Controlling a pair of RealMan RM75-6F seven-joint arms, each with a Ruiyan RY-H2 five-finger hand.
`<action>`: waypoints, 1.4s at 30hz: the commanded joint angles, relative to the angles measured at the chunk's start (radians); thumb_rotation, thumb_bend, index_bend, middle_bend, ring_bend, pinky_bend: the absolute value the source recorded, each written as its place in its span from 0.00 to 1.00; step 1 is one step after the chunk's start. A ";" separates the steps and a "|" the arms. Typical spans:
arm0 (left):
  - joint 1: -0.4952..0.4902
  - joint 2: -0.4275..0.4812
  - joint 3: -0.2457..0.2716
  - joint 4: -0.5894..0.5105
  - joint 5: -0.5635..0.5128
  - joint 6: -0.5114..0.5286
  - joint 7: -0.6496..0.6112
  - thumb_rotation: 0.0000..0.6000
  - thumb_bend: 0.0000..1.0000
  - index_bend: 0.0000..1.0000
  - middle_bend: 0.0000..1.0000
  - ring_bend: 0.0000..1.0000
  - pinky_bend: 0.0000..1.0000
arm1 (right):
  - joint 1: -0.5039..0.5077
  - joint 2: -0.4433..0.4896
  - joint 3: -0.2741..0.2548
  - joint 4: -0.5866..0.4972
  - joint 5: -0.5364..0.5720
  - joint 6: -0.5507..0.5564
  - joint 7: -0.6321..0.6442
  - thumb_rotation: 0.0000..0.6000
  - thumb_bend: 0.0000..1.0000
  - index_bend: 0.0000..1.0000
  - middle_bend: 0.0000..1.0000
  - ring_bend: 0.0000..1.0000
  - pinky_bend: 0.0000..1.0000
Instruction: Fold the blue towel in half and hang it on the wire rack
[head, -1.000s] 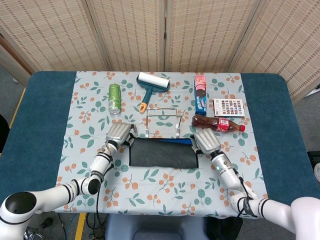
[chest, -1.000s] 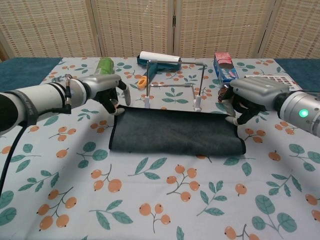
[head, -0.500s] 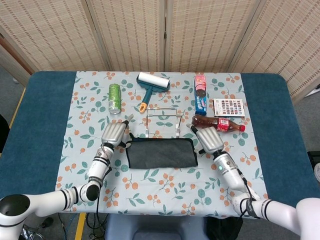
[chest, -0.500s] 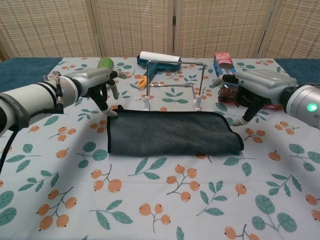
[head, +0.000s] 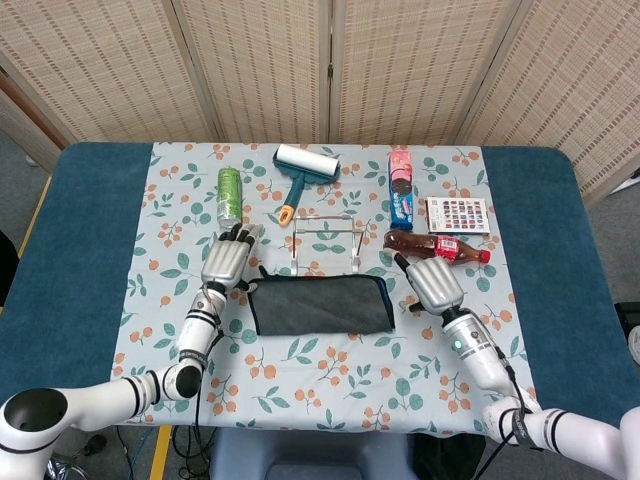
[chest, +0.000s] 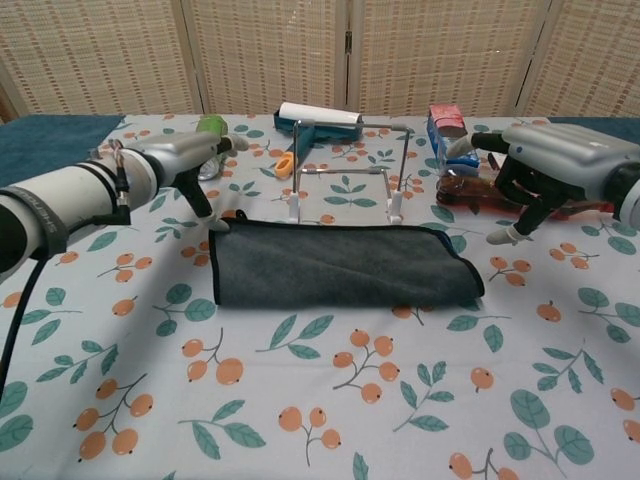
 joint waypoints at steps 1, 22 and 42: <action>-0.009 -0.020 -0.014 0.033 -0.002 0.001 0.000 1.00 0.03 0.00 0.00 0.00 0.03 | -0.001 0.002 -0.001 -0.001 -0.002 0.000 0.005 1.00 0.04 0.15 0.85 0.85 1.00; 0.059 0.085 -0.050 -0.140 0.012 0.076 -0.053 1.00 0.00 0.00 0.00 0.00 0.00 | -0.016 0.062 -0.032 -0.017 -0.085 0.038 0.044 1.00 0.05 0.18 0.84 0.83 1.00; 0.445 0.451 0.108 -0.499 0.263 0.398 -0.260 1.00 0.00 0.00 0.00 0.00 0.00 | -0.005 0.188 -0.167 0.053 -0.405 0.140 0.128 1.00 0.12 0.35 0.75 0.76 1.00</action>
